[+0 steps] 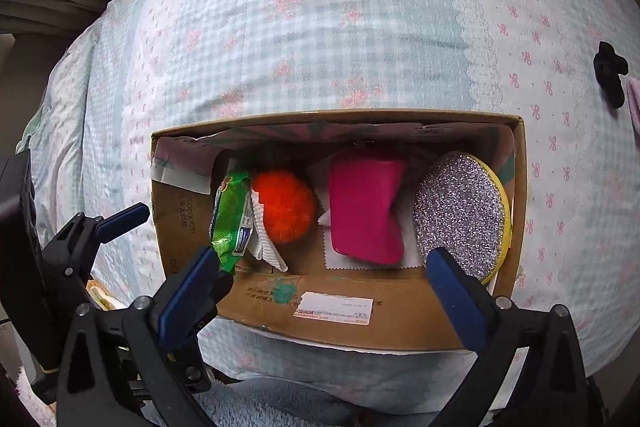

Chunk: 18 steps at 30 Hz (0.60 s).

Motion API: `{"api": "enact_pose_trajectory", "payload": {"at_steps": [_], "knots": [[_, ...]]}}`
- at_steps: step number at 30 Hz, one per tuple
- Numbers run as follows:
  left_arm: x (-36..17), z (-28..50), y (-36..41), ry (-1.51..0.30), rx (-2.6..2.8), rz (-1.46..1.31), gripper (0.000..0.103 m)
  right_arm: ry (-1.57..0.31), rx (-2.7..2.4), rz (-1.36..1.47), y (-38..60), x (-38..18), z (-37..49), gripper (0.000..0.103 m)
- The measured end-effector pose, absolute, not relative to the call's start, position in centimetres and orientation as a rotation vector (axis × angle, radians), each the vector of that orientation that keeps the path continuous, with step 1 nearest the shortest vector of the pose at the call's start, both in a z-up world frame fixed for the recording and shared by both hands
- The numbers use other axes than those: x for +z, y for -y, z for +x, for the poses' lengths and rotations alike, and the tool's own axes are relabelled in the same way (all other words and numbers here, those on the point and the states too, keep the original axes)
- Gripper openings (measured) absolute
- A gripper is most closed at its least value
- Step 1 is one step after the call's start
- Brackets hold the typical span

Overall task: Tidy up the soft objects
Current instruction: 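Withdraw both open tools and move toward the black plush and pink roll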

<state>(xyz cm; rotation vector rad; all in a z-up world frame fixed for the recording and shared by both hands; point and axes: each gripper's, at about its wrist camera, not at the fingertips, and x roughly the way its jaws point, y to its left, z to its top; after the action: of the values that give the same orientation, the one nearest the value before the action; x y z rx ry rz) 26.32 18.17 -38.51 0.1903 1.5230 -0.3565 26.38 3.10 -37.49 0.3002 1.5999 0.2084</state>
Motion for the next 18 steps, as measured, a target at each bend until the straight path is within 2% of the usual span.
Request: {"api": "enact_pose_trajectory", "payload": {"at_steps": [11, 18], "knots": [[-37.1, 25.2, -18.4, -1.497, -0.349, 0.183, 0.103, -1.517, 0.202, 0.277, -3.3, -35.0, 25.5, 0.103], [-33.4, 24.6, -18.8, -1.413, -0.332, 0.168, 0.103, -1.350, 0.166, 0.136, -3.5, -29.0, 24.3, 0.103]]}}
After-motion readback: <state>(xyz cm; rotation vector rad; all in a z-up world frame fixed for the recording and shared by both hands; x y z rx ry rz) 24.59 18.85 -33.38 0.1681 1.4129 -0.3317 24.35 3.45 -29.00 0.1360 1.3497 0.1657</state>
